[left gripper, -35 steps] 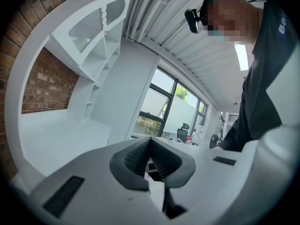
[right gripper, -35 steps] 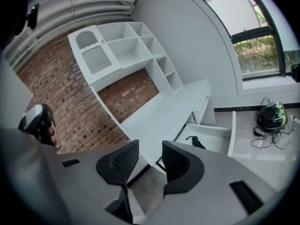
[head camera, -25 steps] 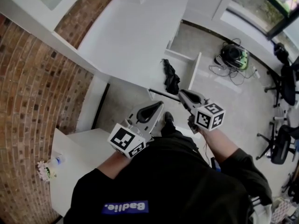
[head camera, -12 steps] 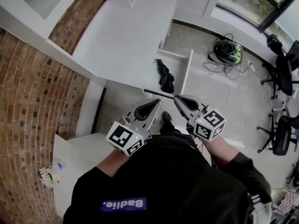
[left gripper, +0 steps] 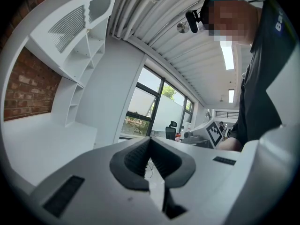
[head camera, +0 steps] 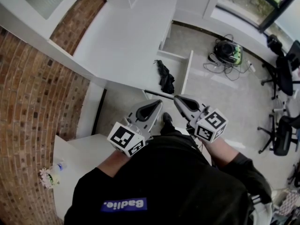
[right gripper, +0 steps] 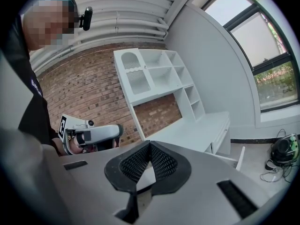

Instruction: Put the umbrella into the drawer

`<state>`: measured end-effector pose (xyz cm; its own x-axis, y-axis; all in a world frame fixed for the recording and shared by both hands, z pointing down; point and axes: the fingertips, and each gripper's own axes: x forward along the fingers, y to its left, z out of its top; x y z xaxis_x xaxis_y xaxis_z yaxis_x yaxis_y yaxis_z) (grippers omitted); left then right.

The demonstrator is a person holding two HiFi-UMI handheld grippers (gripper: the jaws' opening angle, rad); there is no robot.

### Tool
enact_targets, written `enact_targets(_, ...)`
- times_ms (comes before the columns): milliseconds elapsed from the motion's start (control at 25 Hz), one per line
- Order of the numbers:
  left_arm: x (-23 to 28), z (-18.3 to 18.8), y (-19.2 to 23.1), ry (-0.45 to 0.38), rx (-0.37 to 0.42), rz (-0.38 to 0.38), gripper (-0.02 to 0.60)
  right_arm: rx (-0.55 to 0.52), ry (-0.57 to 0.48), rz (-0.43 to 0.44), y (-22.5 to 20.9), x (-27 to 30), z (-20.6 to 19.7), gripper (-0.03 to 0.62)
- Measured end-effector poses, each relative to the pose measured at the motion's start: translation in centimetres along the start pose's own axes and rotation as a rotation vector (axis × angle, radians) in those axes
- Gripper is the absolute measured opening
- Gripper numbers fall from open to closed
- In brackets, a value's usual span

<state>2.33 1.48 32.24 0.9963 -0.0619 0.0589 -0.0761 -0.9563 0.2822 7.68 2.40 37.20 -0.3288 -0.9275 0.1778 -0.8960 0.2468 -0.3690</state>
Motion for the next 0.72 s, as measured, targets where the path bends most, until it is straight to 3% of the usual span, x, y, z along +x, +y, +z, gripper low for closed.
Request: enact_targets(720, -0.20, 0.04, 0.35, -0.005, -0.001, 0.009, 0.002, 0.002, 0.001, 0.000, -0.23, 0.47, 0.09, 0.029)
